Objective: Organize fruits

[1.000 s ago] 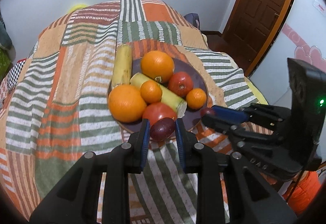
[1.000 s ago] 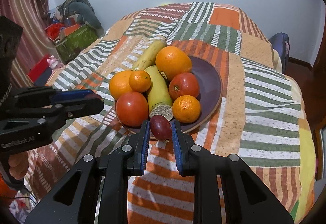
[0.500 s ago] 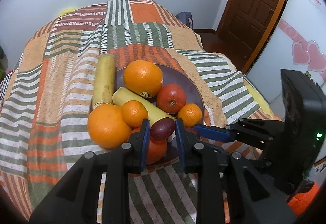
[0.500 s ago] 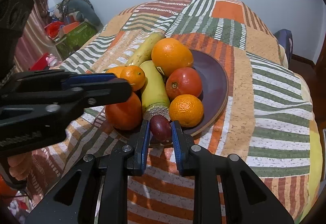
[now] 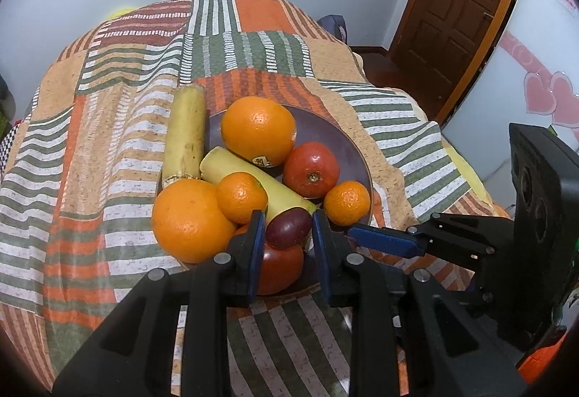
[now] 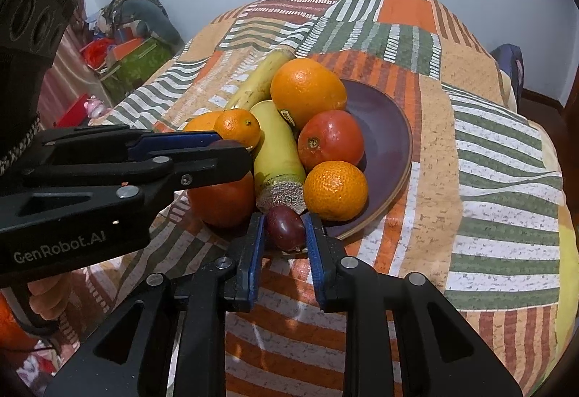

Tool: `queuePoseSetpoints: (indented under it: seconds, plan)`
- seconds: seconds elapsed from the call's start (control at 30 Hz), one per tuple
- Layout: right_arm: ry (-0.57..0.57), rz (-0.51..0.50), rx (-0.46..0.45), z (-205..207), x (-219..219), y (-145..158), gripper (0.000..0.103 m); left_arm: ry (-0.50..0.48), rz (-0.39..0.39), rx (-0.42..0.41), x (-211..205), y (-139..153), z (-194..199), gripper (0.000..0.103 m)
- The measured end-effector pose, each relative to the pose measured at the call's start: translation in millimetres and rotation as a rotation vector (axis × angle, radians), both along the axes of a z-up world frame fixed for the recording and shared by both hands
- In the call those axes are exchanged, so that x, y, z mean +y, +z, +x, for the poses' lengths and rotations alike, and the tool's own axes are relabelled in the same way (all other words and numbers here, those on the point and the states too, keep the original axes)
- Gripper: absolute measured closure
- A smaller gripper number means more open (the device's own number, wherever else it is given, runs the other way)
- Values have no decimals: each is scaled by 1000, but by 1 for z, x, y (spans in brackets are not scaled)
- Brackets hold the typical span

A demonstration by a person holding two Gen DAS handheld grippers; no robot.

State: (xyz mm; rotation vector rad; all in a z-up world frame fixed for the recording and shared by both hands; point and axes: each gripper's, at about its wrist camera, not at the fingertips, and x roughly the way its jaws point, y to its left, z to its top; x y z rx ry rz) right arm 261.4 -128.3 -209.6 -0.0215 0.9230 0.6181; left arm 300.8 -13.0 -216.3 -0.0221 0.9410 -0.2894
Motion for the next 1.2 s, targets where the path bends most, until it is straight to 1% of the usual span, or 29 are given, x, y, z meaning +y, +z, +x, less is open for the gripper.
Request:
queuePoseSetpoints:
  seconds: [0.03,0.1,0.27,0.37,0.5,0.7,0.87,1.03,1.07,1.1,1.17,1.2]
  plan:
    - [-2,4,1,0,0,1,73,5,1,-3,1,1,-1,73]
    - [-9,-1,-5,-1,-1,2,70,14,2,-8,3,3,-4,72]
    - [-24,8,-34,-7,-6,15,70,47,-6,-35,12,16,-13,72]
    - [-38,17,-69,-12,-11,30,70,74,-3,-83,18,33,-26,72]
    - [-64,27,-145,-24,-18,59,70,109,2,-172,24,65,-49,72]
    - [-93,67,-286,-55,-28,116,70,156,-1,-325,29,119,-93,72]
    - [-110,107,-428,-95,-34,166,70,191,5,-467,29,164,-141,72]
    - [-124,147,-550,-137,-38,205,70,215,-19,-565,28,198,-184,71]
    - [-125,151,-565,-141,-38,209,70,220,-20,-586,28,204,-192,69]
    - [-127,156,-583,-147,-38,213,68,224,-20,-606,27,210,-201,62]
    - [-133,166,-619,-160,-39,221,61,234,-19,-648,25,219,-217,53]
    - [-139,170,-636,-166,-40,224,57,238,-14,-667,23,222,-225,50]
